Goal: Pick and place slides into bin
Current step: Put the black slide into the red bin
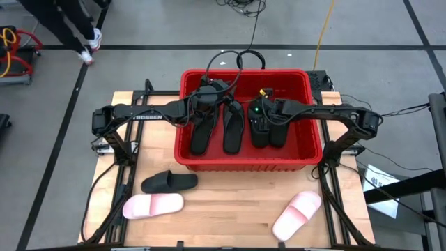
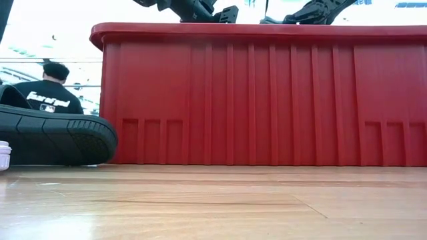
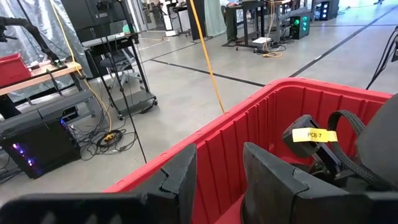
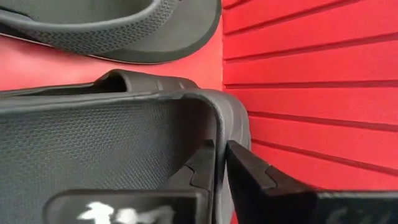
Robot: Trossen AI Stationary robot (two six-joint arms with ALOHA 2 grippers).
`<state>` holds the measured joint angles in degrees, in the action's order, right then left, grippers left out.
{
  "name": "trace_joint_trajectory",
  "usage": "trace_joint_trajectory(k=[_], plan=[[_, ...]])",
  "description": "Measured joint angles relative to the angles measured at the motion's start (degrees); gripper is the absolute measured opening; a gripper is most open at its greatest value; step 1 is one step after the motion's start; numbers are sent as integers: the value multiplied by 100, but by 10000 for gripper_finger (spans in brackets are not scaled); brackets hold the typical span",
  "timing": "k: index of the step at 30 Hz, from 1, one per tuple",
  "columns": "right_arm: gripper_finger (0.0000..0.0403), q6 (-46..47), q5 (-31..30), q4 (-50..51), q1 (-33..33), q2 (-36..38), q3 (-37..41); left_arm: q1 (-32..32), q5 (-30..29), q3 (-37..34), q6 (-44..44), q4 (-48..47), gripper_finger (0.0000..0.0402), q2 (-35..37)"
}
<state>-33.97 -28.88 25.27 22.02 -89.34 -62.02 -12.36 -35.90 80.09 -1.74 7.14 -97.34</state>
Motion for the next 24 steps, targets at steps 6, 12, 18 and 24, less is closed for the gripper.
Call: trace_joint_trajectory(k=[6, 12, 18, 24], plan=[[55, -148, 41, -7, -2, -7, 4, 0, 0, 0, 3, -1, 136, 0], [109, -165, 45, -6, -4, -13, 4, 0, -2, 0, 7, -2, 136, 0], [154, -143, 98, 68, -41, 155, 15, 0, -2, 0, 9, -2, 136, 0], [164, 29, 203, 102, -43, 505, 15, 0, -4, 0, 9, 0, 136, 0]])
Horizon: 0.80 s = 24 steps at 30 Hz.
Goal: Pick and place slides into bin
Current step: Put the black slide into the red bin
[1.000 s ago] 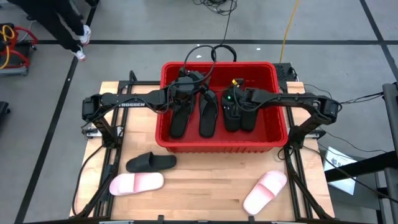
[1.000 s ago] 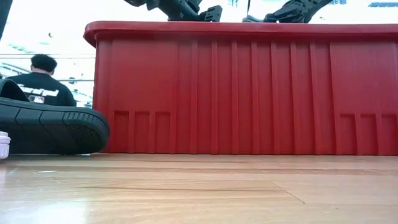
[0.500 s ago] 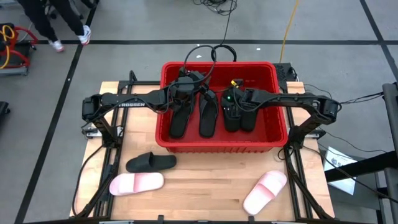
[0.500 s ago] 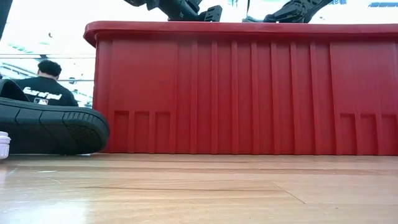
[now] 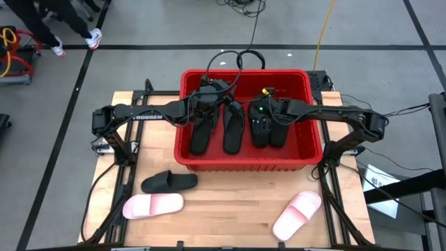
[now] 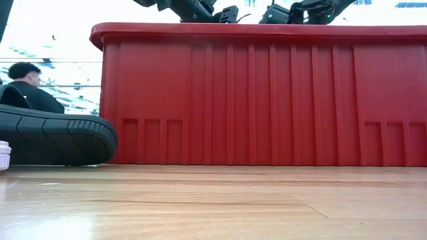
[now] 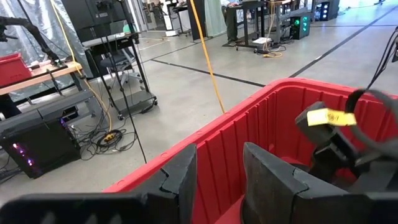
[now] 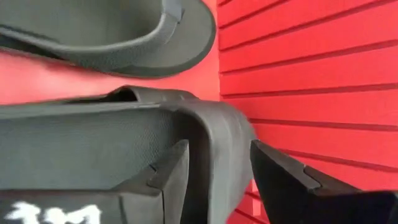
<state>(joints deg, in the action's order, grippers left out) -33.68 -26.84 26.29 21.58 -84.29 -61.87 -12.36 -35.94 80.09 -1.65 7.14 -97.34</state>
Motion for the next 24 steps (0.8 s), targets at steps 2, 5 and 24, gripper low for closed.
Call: trace_joint_trajectory(k=[2, 5, 24], plan=[[162, 8, 122, 26, 0, 143, 0, 0, 0, 0, 0, 2, 136, 0], [160, 20, 191, 169, -28, 332, 0, 1, -2, 0, -1, 2, 136, 0], [162, 909, 148, 825, -601, 1667, -7, 44, -2, 11, 445, -1783, 136, 963]])
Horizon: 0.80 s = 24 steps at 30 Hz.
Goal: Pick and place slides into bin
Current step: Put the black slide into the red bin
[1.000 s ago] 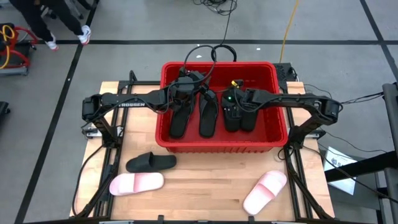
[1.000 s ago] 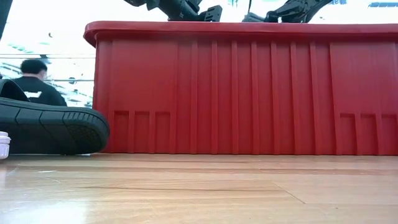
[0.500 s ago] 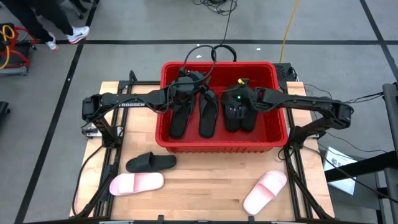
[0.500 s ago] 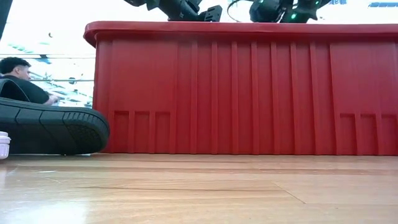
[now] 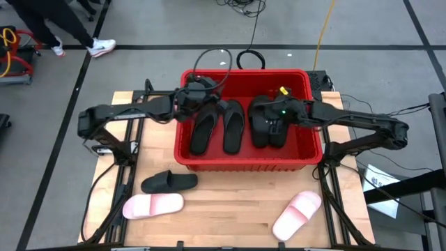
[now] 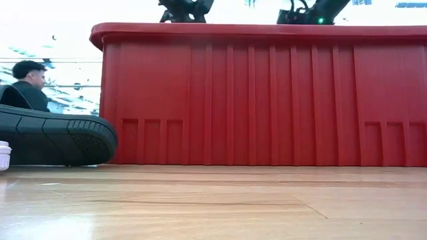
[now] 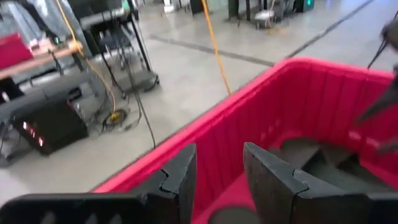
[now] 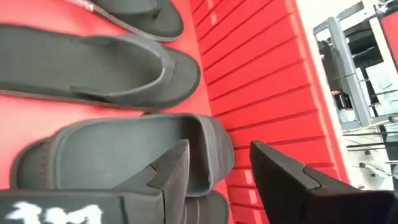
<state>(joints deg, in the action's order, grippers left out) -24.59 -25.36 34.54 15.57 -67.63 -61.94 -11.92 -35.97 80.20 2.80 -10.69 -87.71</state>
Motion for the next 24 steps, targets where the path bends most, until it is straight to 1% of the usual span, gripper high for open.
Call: trace_joint_trajectory(k=[4, 9, 12, 14, 19, 24], plan=[[164, 138, -2, -5, -138, 282, -4, 95, 93, -2, 727, -1231, 136, 507], [159, 147, 8, 3, -398, 657, -4, 240, 782, -4, 2098, -2736, 136, 1039], [159, 284, 9, -2, -578, 880, -4, 378, 1181, -4, 2813, -3530, 136, 1205], [161, 348, 36, 5, -710, 996, -4, 494, 1280, -6, 3170, -4062, 136, 1264], [159, 441, 603, 1, -893, 1238, -4, 838, 1814, -6, 4128, -5065, 136, 1412], [156, 432, 918, 3, -971, 1363, -4, 1359, 2402, -6, 5568, -5900, 136, 1550]])
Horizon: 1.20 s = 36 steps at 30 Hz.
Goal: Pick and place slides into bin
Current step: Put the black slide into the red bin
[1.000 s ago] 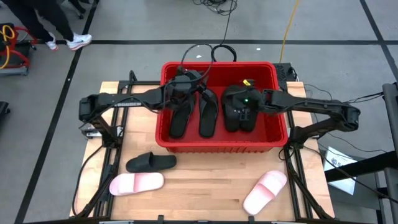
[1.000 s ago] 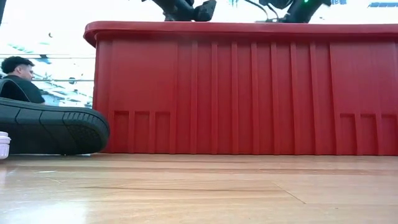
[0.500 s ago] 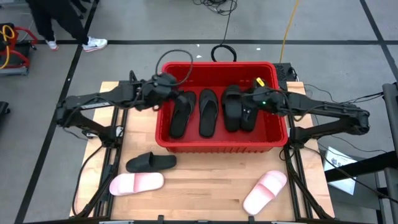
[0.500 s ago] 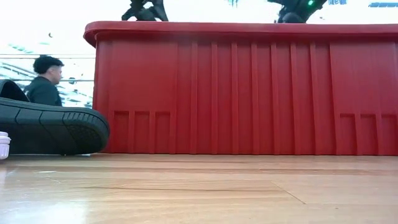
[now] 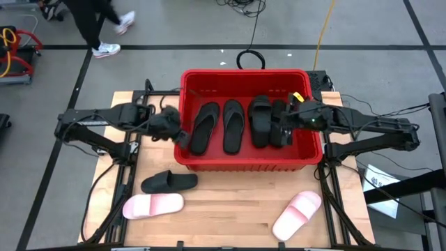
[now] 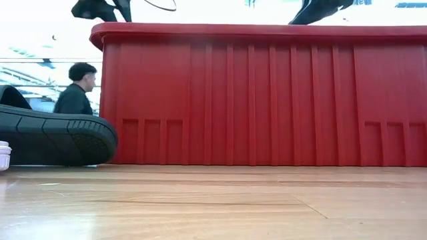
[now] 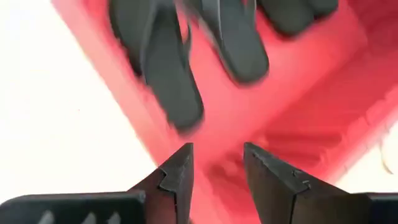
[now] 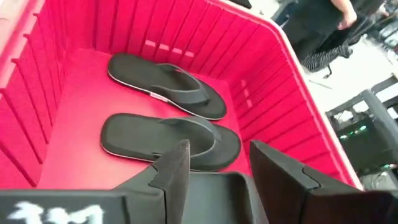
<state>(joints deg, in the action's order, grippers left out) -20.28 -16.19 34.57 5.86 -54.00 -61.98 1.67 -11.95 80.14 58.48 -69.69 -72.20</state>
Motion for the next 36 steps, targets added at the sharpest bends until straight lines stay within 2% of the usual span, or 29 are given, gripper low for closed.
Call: trace_joint_trajectory(k=[2, 9, 16, 22, 28, 32, 36], plan=[[157, -129, 2, 0, -1, 19, 0, 263, 280, 0, 619, -251, 136, 60], [158, -936, -1, 6, 1, 95, 0, 1396, 940, 0, 2665, -229, 136, 344], [156, -893, 0, 0, 1, 110, 0, 2565, 1196, -2, 4779, -546, 136, 330], [155, -771, 0, 2, 1, 109, 0, 3397, 1062, -130, 6246, -673, 136, 286], [155, -782, 0, 1, 1, 109, 0, 3986, 1055, -924, 7353, -450, 136, 383], [155, -782, 0, 0, 1, 109, 0, 4130, 742, -1480, 7438, 182, 136, 573], [155, -752, 0, -2, 1, 109, 0, 4164, 679, -2095, 7407, 290, 136, 638]])
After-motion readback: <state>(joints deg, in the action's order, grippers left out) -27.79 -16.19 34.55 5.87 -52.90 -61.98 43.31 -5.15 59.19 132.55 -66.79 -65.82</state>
